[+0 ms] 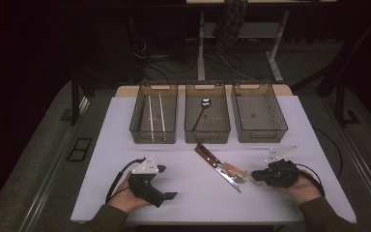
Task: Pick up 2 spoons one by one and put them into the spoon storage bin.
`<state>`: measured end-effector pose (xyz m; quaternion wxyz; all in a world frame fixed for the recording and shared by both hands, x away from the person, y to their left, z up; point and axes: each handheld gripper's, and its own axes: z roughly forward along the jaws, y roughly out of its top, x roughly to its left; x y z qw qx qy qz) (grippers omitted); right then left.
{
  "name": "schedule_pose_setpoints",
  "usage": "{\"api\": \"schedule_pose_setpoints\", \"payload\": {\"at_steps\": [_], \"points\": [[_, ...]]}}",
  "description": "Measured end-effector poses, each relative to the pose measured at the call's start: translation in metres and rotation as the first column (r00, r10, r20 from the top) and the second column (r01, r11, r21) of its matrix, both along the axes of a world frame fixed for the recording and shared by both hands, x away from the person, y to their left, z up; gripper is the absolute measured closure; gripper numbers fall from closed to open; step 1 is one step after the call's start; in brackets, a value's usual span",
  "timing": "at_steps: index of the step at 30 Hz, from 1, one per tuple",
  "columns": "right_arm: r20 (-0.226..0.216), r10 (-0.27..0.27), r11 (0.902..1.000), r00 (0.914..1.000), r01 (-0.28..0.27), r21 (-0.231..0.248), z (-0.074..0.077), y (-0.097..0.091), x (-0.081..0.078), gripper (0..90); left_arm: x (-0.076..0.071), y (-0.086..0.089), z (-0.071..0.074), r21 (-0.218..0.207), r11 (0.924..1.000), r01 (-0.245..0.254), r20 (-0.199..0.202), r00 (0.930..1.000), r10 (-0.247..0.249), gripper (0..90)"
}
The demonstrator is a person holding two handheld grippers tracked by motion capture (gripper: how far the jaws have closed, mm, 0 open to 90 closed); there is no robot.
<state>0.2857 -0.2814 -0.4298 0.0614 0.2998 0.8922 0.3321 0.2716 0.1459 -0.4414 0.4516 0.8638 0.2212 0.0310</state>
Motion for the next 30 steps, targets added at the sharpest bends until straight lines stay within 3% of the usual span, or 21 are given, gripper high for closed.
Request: {"api": "schedule_pose_setpoints", "payload": {"at_steps": [14, 30], "points": [[0.059, -0.062, 0.9972, 0.9963, 0.059, 0.044, 0.022, -0.001, 0.017, 84.3, 0.0, 0.003, 0.0, -0.015, 0.9999, 0.0, 0.005, 1.0, 0.0, 0.0], [0.102, -0.115, 0.9896, 0.9881, 0.105, 0.098, 0.038, 0.003, 0.034, 84.3, 0.002, 0.005, -0.002, 0.002, 1.0, -0.008, 0.016, 0.9998, 0.008, 0.0]]}}
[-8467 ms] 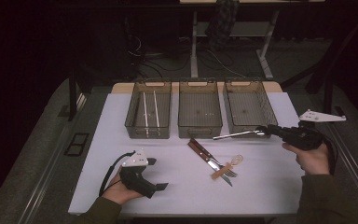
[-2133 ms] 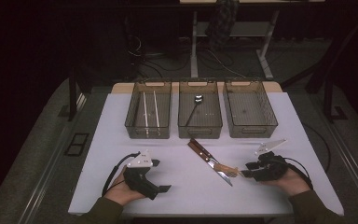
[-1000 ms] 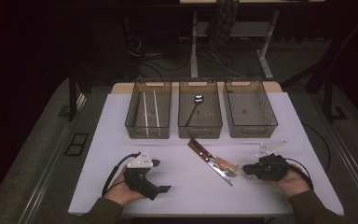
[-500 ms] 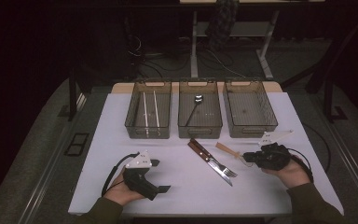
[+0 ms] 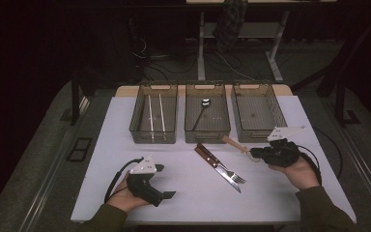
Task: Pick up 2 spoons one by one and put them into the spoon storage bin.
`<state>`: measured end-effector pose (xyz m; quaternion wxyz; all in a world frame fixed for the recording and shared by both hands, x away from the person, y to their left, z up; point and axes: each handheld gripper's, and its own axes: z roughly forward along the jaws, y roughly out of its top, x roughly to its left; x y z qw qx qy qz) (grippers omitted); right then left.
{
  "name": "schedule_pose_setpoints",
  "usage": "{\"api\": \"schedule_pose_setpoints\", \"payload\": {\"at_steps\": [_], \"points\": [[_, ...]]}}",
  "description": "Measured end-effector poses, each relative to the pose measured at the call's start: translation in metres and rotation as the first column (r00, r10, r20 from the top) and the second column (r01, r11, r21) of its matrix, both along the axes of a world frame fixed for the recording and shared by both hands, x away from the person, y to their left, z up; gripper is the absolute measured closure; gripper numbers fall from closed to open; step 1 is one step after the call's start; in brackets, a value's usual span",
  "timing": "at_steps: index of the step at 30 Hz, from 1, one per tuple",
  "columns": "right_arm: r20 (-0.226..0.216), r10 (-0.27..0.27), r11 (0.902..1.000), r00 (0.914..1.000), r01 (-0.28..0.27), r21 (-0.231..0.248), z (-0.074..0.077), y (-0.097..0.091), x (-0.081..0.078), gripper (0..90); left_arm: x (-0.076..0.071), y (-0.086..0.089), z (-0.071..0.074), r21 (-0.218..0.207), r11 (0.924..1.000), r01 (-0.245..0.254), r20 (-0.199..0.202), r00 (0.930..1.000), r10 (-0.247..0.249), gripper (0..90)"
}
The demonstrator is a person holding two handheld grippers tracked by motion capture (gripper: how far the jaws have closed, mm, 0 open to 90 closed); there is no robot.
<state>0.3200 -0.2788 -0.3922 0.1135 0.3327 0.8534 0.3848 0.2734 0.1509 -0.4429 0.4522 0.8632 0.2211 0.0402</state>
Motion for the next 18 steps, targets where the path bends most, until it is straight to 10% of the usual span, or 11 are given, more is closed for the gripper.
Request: {"api": "schedule_pose_setpoints", "payload": {"at_steps": [18], "points": [[0.062, -0.123, 0.9873, 0.9904, 0.116, 0.109, 0.023, 0.026, 0.045, 84.3, 0.0, -0.001, 0.0, -0.001, 1.0, 0.003, -0.003, 1.0, -0.003, 0.0]]}}
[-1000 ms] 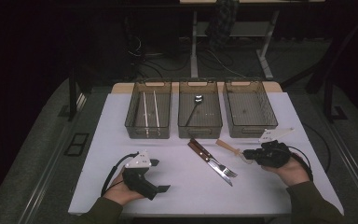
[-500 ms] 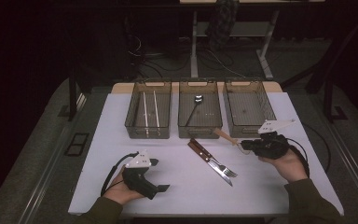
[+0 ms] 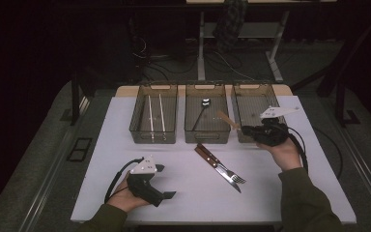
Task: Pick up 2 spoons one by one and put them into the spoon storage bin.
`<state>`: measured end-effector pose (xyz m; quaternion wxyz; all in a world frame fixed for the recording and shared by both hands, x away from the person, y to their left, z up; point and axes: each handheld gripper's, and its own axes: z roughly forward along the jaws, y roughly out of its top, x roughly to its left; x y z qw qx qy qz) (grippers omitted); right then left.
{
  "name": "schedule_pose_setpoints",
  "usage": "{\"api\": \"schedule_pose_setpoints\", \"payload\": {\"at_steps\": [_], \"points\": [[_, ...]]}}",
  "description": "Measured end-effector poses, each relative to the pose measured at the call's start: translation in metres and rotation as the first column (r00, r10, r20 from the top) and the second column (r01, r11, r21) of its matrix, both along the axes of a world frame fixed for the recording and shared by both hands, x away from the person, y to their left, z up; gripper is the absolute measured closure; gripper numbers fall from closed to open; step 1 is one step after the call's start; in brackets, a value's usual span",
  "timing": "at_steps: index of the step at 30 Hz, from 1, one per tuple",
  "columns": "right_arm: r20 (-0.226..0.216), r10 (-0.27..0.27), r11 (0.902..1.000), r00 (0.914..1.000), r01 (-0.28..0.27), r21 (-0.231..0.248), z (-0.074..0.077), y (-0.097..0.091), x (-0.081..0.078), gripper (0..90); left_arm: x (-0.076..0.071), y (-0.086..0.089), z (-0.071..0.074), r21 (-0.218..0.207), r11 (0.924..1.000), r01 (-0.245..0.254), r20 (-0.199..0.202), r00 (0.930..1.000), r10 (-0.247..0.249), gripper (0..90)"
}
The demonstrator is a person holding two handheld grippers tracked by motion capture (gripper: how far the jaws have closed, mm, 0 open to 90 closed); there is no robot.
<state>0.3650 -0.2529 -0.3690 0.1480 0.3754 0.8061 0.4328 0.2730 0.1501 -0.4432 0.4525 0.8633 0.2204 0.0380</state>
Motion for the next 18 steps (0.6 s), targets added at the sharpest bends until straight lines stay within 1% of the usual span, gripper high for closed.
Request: {"api": "schedule_pose_setpoints", "payload": {"at_steps": [2, 6, 9, 18], "points": [[0.002, -0.005, 1.0, 1.0, 0.005, -0.001, 0.001, 0.006, 0.007, 84.3, 0.0, 0.0, 0.0, 0.0, 1.0, 0.001, 0.0, 1.0, -0.001, 0.0], [0.004, -0.008, 0.9997, 1.0, 0.008, -0.021, 0.003, 0.019, 0.02, 84.3, 0.0, -0.001, 0.0, 0.003, 1.0, 0.004, 0.0, 1.0, -0.004, 0.0], [-0.004, -0.009, 0.9994, 1.0, 0.008, -0.033, 0.003, 0.03, 0.029, 84.3, 0.0, -0.001, 0.0, 0.008, 0.9999, 0.008, 0.003, 1.0, -0.008, 0.0], [-0.023, -0.014, 0.9965, 0.9996, 0.012, -0.083, -0.005, 0.058, 0.053, 84.0, -0.001, -0.001, 0.0, 0.013, 0.9998, 0.013, 0.005, 0.9999, -0.013, 0.0]]}}
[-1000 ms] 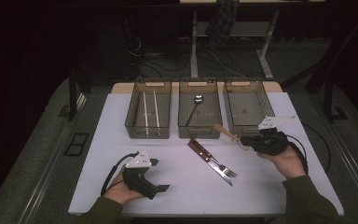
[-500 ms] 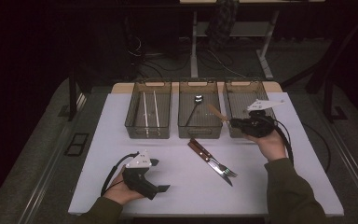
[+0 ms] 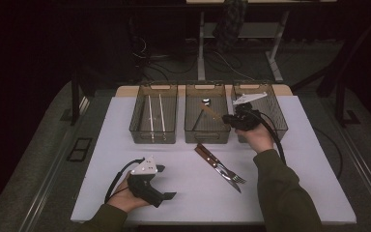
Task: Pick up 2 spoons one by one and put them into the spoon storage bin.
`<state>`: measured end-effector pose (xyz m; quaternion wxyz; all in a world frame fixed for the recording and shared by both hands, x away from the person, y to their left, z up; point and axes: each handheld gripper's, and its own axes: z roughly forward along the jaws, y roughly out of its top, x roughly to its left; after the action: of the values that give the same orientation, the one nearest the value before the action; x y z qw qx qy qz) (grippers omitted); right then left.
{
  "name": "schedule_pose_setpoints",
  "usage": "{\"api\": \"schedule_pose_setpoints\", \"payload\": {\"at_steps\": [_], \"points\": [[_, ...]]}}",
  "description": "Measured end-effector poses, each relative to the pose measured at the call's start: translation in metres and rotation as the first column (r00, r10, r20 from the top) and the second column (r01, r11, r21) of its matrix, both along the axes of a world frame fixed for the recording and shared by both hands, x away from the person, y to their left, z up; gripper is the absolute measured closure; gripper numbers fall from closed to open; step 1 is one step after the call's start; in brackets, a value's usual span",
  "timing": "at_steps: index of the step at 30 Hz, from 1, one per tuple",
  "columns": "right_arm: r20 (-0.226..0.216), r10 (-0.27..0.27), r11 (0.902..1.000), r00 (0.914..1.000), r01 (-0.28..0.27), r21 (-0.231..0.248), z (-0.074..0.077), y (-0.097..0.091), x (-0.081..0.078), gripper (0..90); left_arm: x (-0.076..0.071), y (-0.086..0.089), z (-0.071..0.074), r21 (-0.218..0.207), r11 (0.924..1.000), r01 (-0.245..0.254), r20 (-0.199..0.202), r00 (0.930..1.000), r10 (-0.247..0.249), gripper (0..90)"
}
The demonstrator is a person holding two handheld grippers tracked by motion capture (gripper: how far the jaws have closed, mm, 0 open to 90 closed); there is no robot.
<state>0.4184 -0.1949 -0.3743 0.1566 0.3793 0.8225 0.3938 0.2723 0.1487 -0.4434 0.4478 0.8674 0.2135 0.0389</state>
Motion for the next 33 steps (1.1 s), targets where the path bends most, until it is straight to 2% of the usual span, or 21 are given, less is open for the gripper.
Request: {"api": "schedule_pose_setpoints", "payload": {"at_steps": [4, 6, 12, 15, 21, 25, 28, 33], "points": [[-0.005, -0.022, 0.9995, 0.9997, 0.022, 0.021, -0.003, 0.005, 0.007, 79.3, 0.0, 0.0, 0.0, 0.002, 1.0, 0.003, 0.001, 1.0, -0.003, 0.0], [-0.005, -0.017, 0.9986, 0.9998, 0.017, 0.05, -0.004, 0.006, 0.008, 65.7, 0.0, 0.0, 0.0, 0.003, 1.0, 0.004, 0.002, 1.0, -0.004, 0.0], [-0.005, -0.018, 0.9978, 0.9998, 0.018, 0.064, -0.002, 0.003, 0.001, 51.1, 0.0, -0.001, 0.0, 0.004, 1.0, 0.004, 0.001, 1.0, -0.004, 0.0], [-0.009, -0.013, 0.9958, 0.9999, 0.013, 0.091, 0.0, 0.0, -0.005, 48.0, 0.0, -0.001, 0.0, 0.004, 1.0, 0.003, 0.002, 1.0, -0.003, 0.0], [-0.002, -0.002, 0.9966, 1.0, 0.002, 0.083, 0.001, -0.007, -0.021, 47.3, 0.0, -0.001, 0.0, 0.005, 1.0, 0.003, 0.001, 1.0, -0.003, 0.0], [-0.015, 0.008, 0.9968, 0.9999, -0.007, 0.079, 0.001, -0.012, -0.032, 47.0, 0.0, -0.001, 0.0, 0.006, 1.0, 0.002, 0.001, 1.0, -0.002, 0.0], [-0.026, 0.026, 0.9949, 0.9993, -0.023, 0.099, 0.0, -0.016, -0.039, 46.2, 0.0, -0.001, 0.0, 0.005, 1.0, 0.0, 0.001, 1.0, 0.0, 0.0], [-0.045, 0.05, 0.9946, 0.9977, -0.046, 0.093, -0.005, -0.02, -0.049, 45.4, 0.0, -0.001, 0.0, 0.007, 1.0, -0.001, 0.001, 1.0, 0.001, 0.0]]}}
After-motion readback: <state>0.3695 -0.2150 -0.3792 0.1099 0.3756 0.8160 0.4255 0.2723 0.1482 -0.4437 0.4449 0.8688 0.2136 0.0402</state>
